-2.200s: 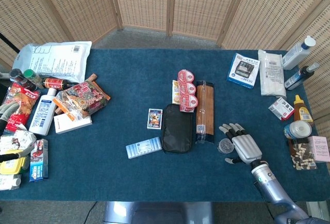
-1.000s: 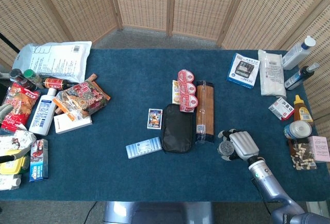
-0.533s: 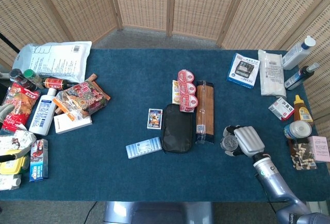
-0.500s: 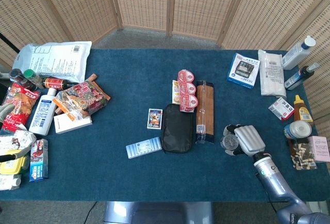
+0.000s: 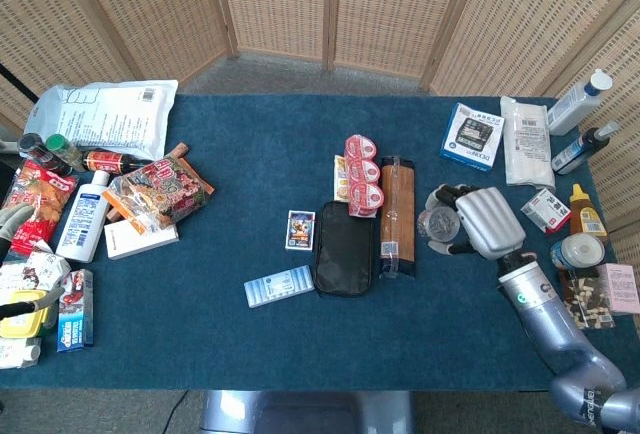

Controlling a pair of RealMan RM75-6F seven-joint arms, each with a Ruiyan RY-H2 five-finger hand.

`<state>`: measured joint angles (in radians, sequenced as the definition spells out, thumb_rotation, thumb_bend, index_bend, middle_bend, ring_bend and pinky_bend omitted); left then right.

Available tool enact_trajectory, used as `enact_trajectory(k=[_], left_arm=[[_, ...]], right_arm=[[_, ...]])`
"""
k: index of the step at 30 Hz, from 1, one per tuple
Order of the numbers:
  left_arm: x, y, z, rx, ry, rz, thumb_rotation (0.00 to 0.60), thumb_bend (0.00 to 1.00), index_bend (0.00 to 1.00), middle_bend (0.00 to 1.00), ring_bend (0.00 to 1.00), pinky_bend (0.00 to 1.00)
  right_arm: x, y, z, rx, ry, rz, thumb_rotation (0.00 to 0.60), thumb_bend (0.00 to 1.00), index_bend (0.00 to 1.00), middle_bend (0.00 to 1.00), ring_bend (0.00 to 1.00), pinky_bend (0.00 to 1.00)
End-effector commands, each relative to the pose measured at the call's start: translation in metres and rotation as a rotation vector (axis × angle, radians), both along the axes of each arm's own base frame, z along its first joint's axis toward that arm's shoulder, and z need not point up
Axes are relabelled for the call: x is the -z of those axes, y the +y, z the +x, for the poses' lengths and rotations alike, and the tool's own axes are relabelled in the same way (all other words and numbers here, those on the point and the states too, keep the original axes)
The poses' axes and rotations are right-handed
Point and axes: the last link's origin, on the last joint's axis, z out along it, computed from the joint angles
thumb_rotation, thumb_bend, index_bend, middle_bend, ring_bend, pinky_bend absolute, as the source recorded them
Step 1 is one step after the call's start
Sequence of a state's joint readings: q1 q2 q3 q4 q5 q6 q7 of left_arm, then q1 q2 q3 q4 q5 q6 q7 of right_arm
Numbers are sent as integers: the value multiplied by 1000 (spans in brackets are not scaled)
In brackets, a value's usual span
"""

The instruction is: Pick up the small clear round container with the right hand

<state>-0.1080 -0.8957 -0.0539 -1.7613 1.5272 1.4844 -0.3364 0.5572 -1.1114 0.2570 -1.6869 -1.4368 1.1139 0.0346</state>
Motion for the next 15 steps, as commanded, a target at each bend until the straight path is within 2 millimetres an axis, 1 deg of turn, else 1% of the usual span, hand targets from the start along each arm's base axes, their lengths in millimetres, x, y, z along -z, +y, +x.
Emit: enact_trajectory(k=[1,4,7,10,15], left_arm=[[0,-2,-2,-5,-5,0,600,43,0,0,0,0],[0,-4,-4,-11,-9,4,600,44,0,0,0,0],[-1,-6,-7,-15,-12,8,600,44,0,0,0,0],[0,-6,-8,-18,-13,6,600,43,0,0,0,0],[1,-3,-9,-18,-14,0,600,44,0,0,0,0]], right_arm=[[-13,-8,19,-29,-19,-24,600,113,464,735,494,580],[-22,-12,32,-47,-28,-34,600,113,462,735,494,579],[-26,-14,39,-56,-31,-40,600,113,463,734,494,579],[-27,-14,43,-59,-33,-41,600,112,466,734,496,580],[-23,-13,42,-55,-25,-30,600,112,477,744,503,580]])
